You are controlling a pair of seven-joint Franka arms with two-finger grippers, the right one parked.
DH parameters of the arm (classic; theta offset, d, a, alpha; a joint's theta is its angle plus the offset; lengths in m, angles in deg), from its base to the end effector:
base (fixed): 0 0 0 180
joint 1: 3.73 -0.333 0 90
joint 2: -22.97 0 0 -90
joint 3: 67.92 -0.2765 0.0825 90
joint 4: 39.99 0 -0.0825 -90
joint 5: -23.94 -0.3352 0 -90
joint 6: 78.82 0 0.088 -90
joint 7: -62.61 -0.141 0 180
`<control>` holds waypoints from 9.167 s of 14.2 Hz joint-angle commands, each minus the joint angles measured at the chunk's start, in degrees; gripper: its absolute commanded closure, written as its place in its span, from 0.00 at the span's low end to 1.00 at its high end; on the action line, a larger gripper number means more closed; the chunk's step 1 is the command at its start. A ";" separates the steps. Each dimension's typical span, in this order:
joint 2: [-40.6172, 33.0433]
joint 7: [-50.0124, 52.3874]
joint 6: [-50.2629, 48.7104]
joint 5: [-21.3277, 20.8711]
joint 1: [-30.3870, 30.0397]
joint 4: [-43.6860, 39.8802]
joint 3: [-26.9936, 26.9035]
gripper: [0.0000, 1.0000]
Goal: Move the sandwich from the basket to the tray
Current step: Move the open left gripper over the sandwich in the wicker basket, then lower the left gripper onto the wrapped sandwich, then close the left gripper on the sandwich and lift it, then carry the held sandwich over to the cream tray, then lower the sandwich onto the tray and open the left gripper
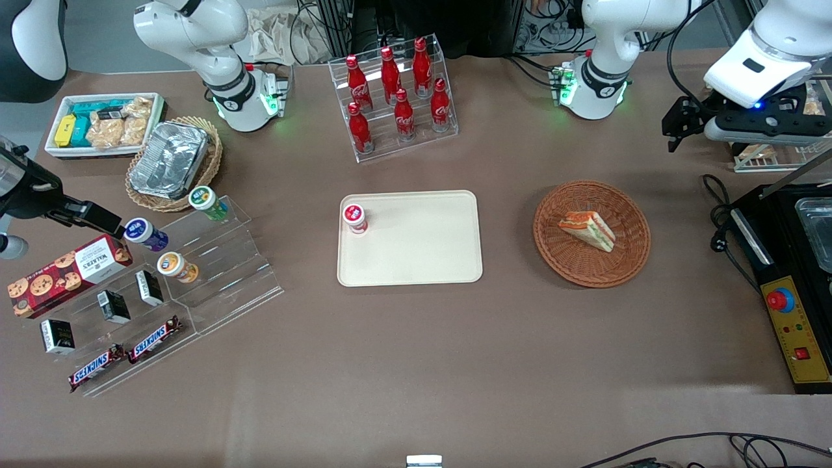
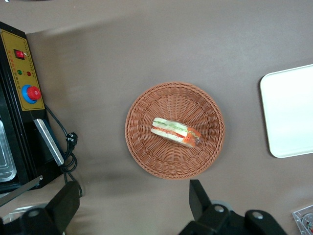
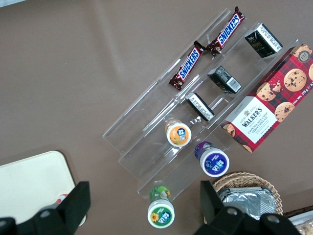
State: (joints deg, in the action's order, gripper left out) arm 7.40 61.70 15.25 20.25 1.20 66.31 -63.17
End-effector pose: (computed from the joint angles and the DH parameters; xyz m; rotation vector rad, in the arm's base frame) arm 0.4323 -0.0688 0.5641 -3.0449 0.2827 -0.0975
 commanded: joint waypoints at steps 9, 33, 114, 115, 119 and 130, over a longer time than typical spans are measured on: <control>0.01 0.82 -0.90 6.15 0.52 0.48 0.08 0.00; 0.53 49.41 15.25 3.43 0.17 26.65 -0.18 0.00; 32.34 44.15 50.68 -3.93 15.81 16.39 21.35 1.00; 33.31 44.33 51.99 -4.91 15.81 16.39 21.27 1.00; 37.35 45.38 52.62 -5.10 15.99 14.55 21.26 1.00; 41.31 45.74 54.28 -8.08 17.40 13.49 18.28 1.00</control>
State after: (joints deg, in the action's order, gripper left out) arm 47.12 105.87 68.20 14.13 17.24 81.13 -44.01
